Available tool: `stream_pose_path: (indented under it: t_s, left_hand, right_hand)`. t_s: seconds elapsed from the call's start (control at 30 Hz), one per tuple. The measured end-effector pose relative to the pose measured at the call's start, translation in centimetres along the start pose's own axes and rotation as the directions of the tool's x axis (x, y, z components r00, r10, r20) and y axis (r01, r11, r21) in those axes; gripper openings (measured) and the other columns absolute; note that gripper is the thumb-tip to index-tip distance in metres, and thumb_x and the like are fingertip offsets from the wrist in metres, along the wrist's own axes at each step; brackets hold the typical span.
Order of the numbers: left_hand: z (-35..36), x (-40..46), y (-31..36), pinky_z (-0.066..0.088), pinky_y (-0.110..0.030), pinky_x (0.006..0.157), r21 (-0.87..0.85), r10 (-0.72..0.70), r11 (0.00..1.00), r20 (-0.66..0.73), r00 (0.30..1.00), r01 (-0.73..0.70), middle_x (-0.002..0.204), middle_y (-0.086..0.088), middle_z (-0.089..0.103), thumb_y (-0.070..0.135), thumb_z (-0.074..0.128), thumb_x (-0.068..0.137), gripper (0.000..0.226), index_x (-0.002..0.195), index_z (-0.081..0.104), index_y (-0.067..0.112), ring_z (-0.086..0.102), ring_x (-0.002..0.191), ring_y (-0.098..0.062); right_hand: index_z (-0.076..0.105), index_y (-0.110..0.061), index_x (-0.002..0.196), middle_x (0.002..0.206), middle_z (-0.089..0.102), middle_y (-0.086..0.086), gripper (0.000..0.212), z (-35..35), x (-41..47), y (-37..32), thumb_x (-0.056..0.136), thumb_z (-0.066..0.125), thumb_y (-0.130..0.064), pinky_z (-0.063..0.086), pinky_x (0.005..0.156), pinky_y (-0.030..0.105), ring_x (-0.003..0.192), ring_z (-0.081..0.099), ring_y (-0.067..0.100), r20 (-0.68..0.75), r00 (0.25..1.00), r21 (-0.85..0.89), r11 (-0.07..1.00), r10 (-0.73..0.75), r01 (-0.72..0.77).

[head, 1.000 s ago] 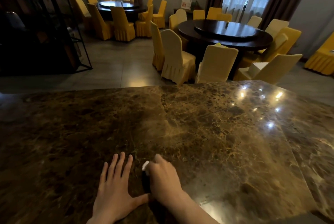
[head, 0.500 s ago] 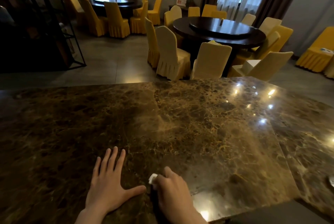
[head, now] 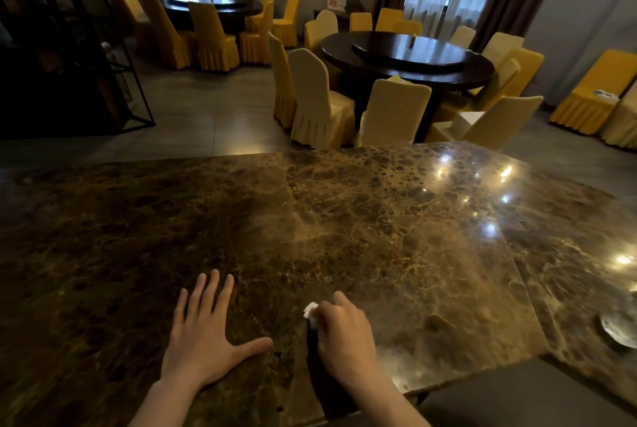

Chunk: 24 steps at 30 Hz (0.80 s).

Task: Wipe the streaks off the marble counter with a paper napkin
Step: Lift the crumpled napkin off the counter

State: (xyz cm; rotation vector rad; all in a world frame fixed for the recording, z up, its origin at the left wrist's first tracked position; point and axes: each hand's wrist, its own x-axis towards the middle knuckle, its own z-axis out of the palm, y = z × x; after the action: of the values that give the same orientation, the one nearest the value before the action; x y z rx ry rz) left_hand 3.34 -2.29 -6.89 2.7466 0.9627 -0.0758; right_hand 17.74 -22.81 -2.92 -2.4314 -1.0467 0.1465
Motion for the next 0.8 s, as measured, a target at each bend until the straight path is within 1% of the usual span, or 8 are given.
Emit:
stream_pose_path:
  t_s: [0.1,0.17,0.23,0.3,0.37,0.5,0.63,0.8]
  left_hand:
    - [0.0,-0.2,0.1,-0.011,-0.052,0.131,0.005,0.007,1.0,-0.006,1.0,-0.007,0.17,0.003,-0.025,0.118,0.015,0.049,0.146,0.159,-0.02,0.029,-0.029,0.155,-0.018]
    - [-0.1,-0.1,0.0,-0.011,-0.052,0.13,0.009,0.001,1.0,0.01,1.0,-0.001,0.17,0.003,-0.026,0.118,0.015,0.048,0.146,0.159,-0.021,0.03,-0.03,0.155,-0.018]
    - [-0.2,-0.2,0.2,-0.012,-0.052,0.13,0.006,-0.003,1.0,0.015,1.0,0.003,0.17,0.003,-0.027,0.118,0.014,0.048,0.147,0.159,-0.022,0.03,-0.031,0.154,-0.018]
    - [-0.4,-0.1,0.2,-0.013,-0.052,0.13,0.003,-0.003,1.0,0.027,1.0,0.003,0.17,0.002,-0.028,0.118,0.013,0.047,0.148,0.159,-0.022,0.029,-0.031,0.154,-0.018]
    - [-0.6,-0.2,0.3,-0.013,-0.051,0.13,-0.004,0.002,1.0,0.043,0.999,-0.002,0.17,0.001,-0.028,0.118,0.011,0.046,0.149,0.16,-0.021,0.028,-0.031,0.154,-0.019]
    - [-1.0,-0.2,0.2,-0.014,-0.052,0.129,-0.017,0.008,1.0,0.075,0.997,-0.007,0.17,0.0,-0.028,0.118,0.01,0.043,0.152,0.16,-0.021,0.027,-0.031,0.154,-0.02]
    - [-1.4,-0.3,0.3,-0.015,-0.053,0.129,-0.024,0.023,0.999,0.099,0.995,-0.021,0.172,-0.002,-0.024,0.116,0.016,0.047,0.149,0.162,-0.017,0.027,-0.029,0.155,-0.022]
    - [-1.4,-1.6,1.5,-0.012,-0.053,0.13,-0.007,0.068,0.998,0.026,0.997,-0.068,0.174,0.002,-0.014,0.115,0.005,0.051,0.141,0.164,-0.009,0.031,-0.021,0.157,-0.019]
  right_hand:
    - [0.074,-0.024,0.093,0.083,0.045,-0.012,0.015,-1.1,-0.3,0.3,0.088,0.061,-0.017,0.037,0.062,0.028,0.082,0.057,0.018,0.107,0.993,0.026,0.999,-0.047,0.045]
    - [0.076,-0.028,0.096,0.082,0.051,-0.017,0.017,-2.3,-0.3,0.6,0.086,0.066,-0.019,0.045,0.068,0.028,0.087,0.059,0.013,0.177,0.983,0.085,0.996,-0.047,0.032]
    - [0.078,-0.03,0.093,0.082,0.06,-0.022,0.013,-3.6,-0.2,0.9,0.087,0.071,-0.021,0.052,0.076,0.026,0.088,0.062,0.005,0.218,0.976,0.169,0.986,-0.029,-0.008]
    - [0.077,-0.033,0.09,0.087,0.069,-0.02,0.011,-4.8,-0.1,1.2,0.089,0.073,-0.023,0.056,0.08,0.025,0.089,0.065,0.0,0.218,0.975,0.272,0.958,0.032,-0.093]
    - [0.076,-0.036,0.089,0.088,0.073,-0.014,0.014,-5.9,-0.2,1.4,0.09,0.074,-0.022,0.058,0.078,0.025,0.086,0.067,0.0,0.207,0.971,0.381,0.905,0.116,-0.189]
    - [0.076,-0.031,0.085,0.083,0.075,-0.005,0.016,-7.2,-0.9,1.5,0.091,0.073,-0.017,0.06,0.073,0.03,0.078,0.07,0.008,0.173,0.962,0.513,0.815,0.211,-0.271]
    - [0.076,-0.031,0.081,0.083,0.075,-0.004,0.02,-7.6,-2.0,1.8,0.09,0.073,-0.014,0.061,0.072,0.032,0.078,0.069,0.01,0.135,0.954,0.536,0.79,0.268,-0.298]
    - [0.074,-0.031,0.077,0.079,0.074,-0.006,0.023,-7.9,-3.6,1.8,0.086,0.073,-0.01,0.061,0.07,0.032,0.076,0.068,0.009,0.07,0.965,0.501,0.828,0.252,-0.253]
